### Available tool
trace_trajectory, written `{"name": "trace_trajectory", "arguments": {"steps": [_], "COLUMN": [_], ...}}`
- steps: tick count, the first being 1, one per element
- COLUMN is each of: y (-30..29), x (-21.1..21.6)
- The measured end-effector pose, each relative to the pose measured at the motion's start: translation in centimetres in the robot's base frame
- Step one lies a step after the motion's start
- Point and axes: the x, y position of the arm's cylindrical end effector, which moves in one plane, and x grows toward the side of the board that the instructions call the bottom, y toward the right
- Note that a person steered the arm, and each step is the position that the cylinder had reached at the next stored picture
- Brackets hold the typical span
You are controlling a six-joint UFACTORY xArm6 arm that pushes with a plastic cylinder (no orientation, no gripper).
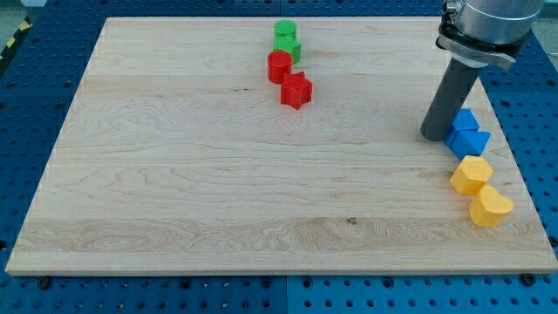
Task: Move the red circle along with green star a bit right
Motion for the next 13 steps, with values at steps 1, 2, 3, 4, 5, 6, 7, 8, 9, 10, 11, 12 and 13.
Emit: {"name": "trace_trajectory", "arguments": {"steps": [1,2,3,4,5,6,7,8,9,10,11,12,13], "y": [-0.4,-3.7,-8.1,-8.4,-7.9,-6.9,-7.5,-12.9,-20.4,-27.2,-31.3,-29.7,-28.2], "x": [0.0,0.0,0.0,0.0,0.0,0.1,0.1,0.1,-0.7,-4.6,-9.0,-14.0,-15.3]}}
